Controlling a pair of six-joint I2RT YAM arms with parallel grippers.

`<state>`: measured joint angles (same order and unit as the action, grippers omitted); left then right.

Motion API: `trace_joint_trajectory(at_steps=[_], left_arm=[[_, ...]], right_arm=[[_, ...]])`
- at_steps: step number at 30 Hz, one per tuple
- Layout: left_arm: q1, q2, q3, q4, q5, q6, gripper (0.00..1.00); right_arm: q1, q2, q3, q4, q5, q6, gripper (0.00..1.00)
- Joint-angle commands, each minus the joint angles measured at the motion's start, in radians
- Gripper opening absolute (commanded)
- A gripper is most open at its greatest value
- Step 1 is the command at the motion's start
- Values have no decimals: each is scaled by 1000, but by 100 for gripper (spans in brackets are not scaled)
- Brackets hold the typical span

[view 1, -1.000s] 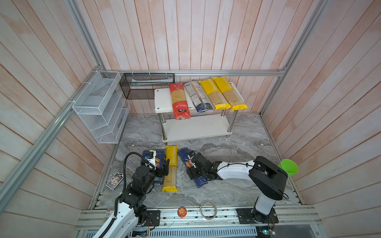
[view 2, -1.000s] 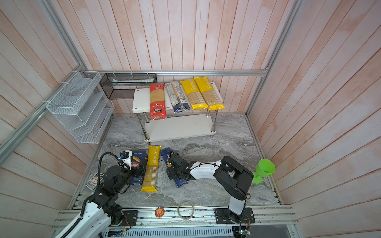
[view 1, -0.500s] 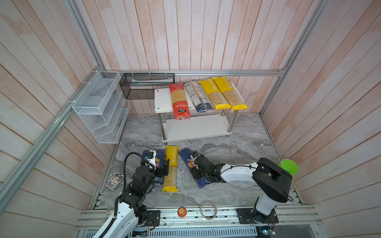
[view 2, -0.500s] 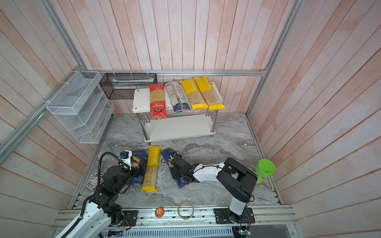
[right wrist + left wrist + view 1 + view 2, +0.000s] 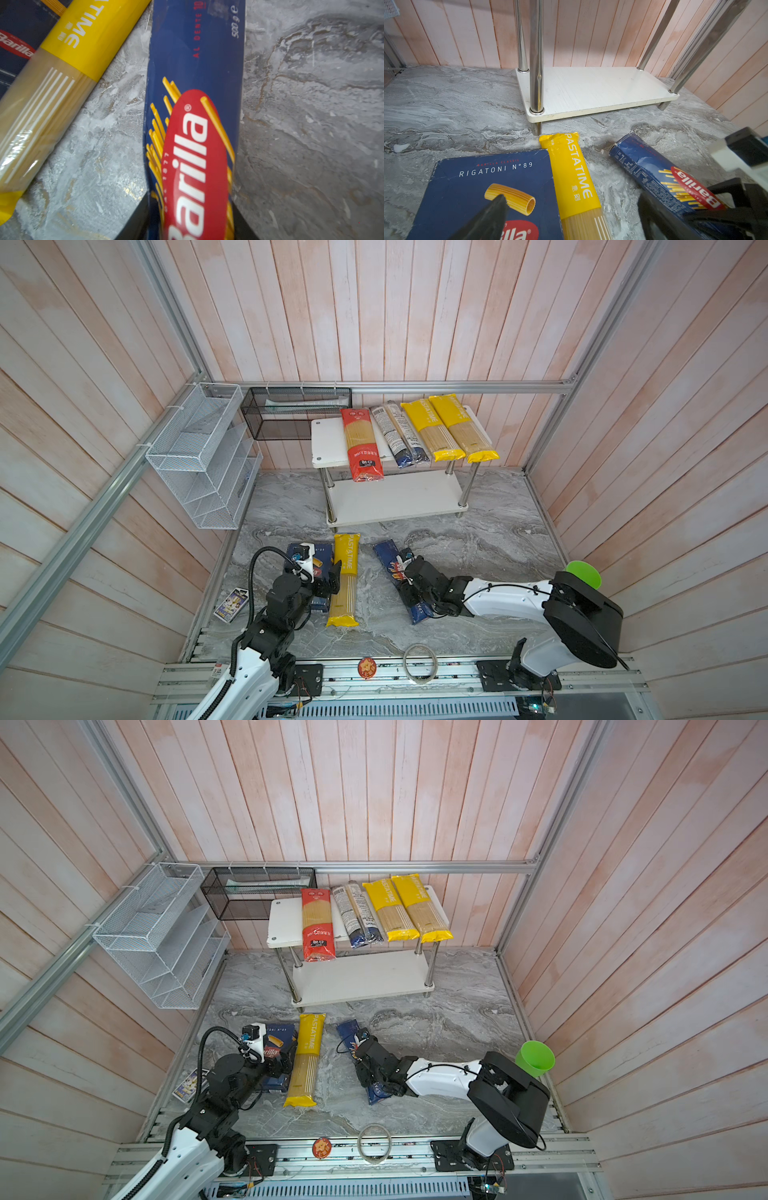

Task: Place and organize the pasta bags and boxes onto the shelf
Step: 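Lift the blue Barilla box upright and carry it toward the shelf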

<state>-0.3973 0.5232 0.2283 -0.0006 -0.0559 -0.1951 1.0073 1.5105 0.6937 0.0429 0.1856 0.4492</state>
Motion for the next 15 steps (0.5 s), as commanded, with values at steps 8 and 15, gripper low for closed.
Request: trace_joint_trajectory(at_steps=[8, 15], left_arm=[[5, -8, 26, 16, 9, -3, 100], [5, -2, 28, 17, 10, -4, 100]], right_arm=[[-28, -133, 68, -27, 88, -17, 38], [-129, -213, 77, -43, 38, -49, 37]])
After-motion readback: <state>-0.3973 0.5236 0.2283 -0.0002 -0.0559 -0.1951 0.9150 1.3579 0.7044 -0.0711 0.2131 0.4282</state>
